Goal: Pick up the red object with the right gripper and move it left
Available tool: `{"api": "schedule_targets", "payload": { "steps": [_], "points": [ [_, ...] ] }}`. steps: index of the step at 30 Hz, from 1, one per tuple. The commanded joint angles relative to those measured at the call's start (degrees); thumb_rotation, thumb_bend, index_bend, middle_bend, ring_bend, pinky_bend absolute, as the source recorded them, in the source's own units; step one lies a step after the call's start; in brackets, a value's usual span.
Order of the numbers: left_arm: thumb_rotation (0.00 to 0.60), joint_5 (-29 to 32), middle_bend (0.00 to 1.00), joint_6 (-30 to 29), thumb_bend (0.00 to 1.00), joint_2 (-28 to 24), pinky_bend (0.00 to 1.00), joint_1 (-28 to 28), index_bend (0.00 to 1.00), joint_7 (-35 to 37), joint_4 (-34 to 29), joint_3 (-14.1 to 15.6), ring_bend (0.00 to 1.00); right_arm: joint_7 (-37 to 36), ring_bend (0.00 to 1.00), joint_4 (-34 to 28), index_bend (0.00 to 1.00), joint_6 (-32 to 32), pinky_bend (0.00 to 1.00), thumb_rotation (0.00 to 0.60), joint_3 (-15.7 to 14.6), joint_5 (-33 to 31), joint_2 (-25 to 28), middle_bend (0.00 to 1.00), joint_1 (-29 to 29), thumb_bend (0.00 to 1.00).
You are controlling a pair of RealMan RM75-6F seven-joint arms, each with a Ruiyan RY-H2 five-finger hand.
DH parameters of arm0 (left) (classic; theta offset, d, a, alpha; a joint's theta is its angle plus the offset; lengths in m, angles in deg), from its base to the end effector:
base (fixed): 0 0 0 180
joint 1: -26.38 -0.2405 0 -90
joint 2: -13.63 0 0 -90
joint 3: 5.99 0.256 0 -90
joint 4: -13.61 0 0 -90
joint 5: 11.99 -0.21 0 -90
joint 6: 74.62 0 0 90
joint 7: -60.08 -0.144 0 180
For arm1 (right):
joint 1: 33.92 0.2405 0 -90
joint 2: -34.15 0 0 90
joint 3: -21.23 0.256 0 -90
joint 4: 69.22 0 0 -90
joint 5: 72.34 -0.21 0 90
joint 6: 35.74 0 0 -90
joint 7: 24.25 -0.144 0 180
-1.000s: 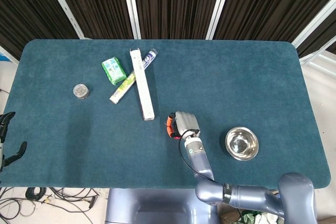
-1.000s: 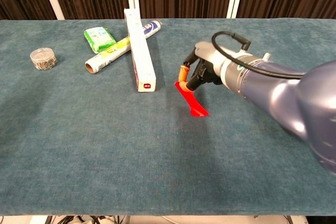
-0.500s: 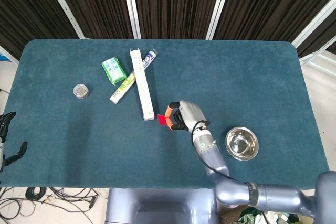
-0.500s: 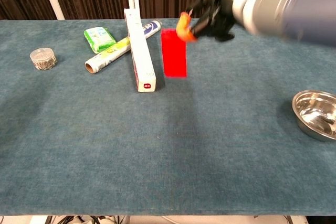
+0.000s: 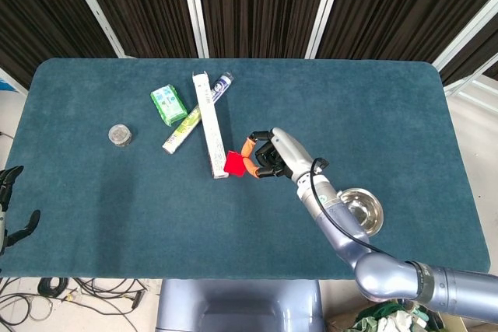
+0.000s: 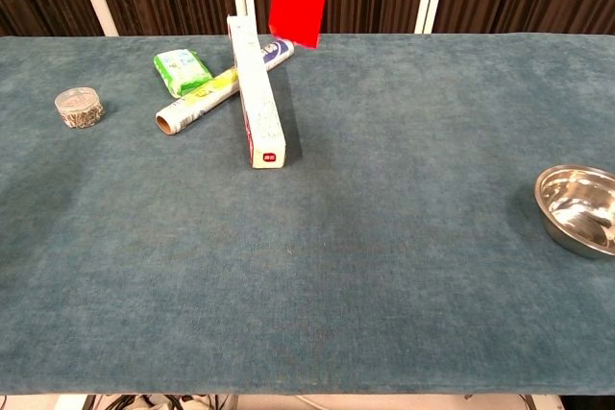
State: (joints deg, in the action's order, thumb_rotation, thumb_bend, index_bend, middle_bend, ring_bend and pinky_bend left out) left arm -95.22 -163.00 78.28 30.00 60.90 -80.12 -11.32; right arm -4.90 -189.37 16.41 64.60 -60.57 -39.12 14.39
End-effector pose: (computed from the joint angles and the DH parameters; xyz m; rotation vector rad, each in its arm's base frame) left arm -0.3090 0.1821 0.1702 -1.2606 -0.8967 -0.9671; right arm 0.0040 -0.3450 0.0955 1.4467 -1.8440 1.3533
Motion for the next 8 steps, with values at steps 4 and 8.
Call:
{"api": "schedule_targets", "payload": {
  "steps": [4, 8],
  "points": [
    [0.600, 0.2, 0.11, 0.1, 0.36, 0.1, 0.09, 0.1, 0.09, -0.1, 0.0, -0.1, 0.07, -3.2, 1.00, -1.8, 0.66, -1.8, 0.94, 0.600, -0.4, -1.4, 3.8, 0.95, 0.8, 0.42],
    [0.600, 0.3, 0.11, 0.2, 0.36, 0.0, 0.09, 0.1, 0.09, 0.0, -0.1, -0.1, 0.07, -5.0, 1.00, -1.6, 0.66, -3.4, 0.95, 0.600, -1.8, -1.3, 4.6, 0.95, 1.9, 0.42]
  ]
}}
